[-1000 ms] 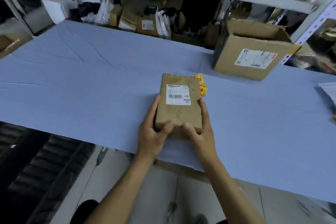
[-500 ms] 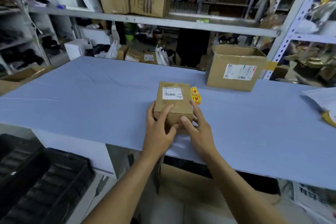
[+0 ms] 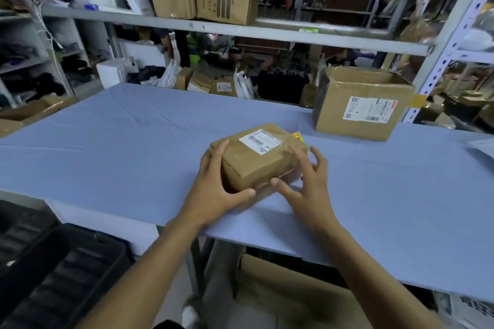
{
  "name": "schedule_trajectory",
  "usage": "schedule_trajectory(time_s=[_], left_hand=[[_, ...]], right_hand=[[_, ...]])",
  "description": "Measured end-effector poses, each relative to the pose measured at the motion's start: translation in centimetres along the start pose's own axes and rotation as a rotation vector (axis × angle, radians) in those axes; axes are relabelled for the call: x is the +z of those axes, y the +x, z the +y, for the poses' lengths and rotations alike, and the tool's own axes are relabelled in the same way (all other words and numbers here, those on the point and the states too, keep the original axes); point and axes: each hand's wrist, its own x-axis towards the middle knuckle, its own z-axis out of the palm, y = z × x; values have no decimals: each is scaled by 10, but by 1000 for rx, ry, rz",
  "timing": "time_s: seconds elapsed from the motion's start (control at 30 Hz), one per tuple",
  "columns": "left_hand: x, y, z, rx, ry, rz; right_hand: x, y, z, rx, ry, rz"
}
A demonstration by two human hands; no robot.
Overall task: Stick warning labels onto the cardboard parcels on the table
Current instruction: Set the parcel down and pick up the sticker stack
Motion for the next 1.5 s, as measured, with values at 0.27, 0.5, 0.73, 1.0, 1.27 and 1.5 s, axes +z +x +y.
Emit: schedule_trajectory(time_s=[0.27,0.5,0.73,1.0,1.27,1.5], left_hand=[[-36,28,-30,16,-74,-97],[-17,32,-38,165,277,153],[-17,52,-46,55,241,144],[20,38,-26,158,510,341],[106,60,28,185,347,-153],[131,112,30,19,268,-163]], right_hand=[[29,34,3,-112,-130,-81],[62,49,-5,-78,-136,23],[80,71,-9,-65,-132,-5],[39,42,10,-95,-344,-173],[-26,44,65,255,-330,-10],[-24,97,89,311,-258,12]])
